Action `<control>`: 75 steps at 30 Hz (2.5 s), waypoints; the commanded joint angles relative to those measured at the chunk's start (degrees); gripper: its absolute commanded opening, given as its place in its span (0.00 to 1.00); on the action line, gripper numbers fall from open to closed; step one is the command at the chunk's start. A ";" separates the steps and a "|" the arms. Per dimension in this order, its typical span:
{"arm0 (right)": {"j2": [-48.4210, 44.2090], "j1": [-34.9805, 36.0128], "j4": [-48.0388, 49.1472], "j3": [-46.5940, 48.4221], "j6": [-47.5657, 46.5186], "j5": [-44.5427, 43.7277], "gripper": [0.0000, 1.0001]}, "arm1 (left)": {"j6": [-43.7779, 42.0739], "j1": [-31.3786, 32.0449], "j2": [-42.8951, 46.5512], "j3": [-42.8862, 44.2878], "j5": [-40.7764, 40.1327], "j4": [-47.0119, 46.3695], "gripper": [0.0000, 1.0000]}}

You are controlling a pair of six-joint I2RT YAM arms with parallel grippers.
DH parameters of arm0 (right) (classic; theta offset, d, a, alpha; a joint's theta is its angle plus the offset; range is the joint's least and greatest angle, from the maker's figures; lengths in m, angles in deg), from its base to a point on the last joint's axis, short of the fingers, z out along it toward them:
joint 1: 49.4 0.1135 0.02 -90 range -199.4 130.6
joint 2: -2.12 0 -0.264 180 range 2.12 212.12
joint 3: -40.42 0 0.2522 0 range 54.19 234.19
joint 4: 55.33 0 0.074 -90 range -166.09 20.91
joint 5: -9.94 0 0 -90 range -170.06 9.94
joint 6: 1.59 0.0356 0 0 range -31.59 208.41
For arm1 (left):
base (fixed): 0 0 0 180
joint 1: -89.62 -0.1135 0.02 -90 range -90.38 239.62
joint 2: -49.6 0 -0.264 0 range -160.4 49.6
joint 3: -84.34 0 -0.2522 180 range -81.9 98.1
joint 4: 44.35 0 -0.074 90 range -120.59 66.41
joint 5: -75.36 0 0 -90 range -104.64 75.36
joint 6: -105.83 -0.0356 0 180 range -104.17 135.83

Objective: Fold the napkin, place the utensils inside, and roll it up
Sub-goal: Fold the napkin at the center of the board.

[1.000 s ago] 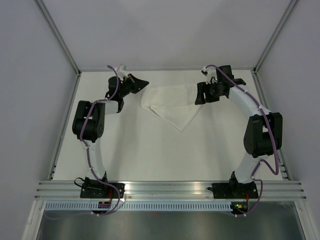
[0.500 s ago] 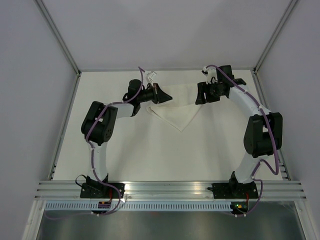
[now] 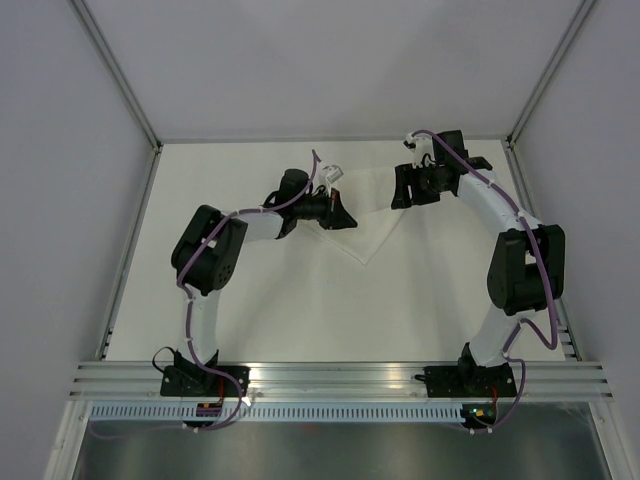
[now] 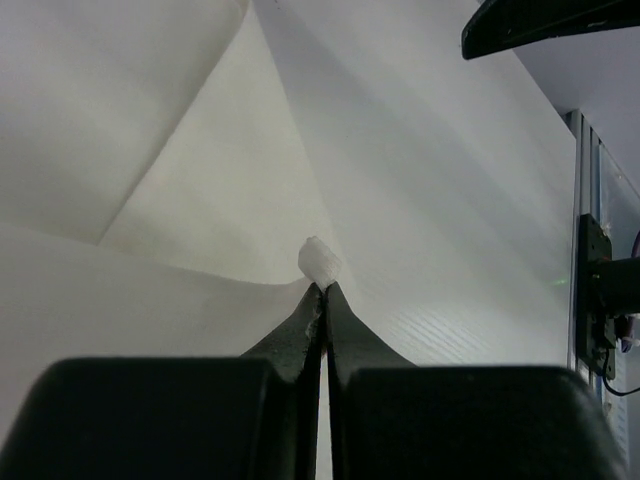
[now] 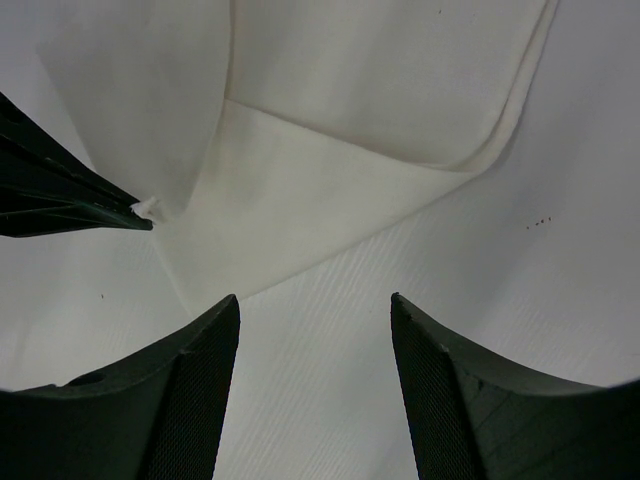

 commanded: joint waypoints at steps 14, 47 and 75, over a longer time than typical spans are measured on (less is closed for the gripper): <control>1.17 0.58 -0.38 2.35 0.04 -2.00 0.67 | -10.57 4.90 2.14 -1.89 -1.28 6.01 0.02; 3.46 1.11 -0.47 2.61 -0.49 -5.43 0.68 | -8.47 9.91 1.26 -1.45 -4.18 2.16 0.44; 1.62 8.57 5.50 -3.01 -4.09 -13.95 0.66 | 17.28 -7.14 28.57 -23.16 -37.31 -2.53 0.51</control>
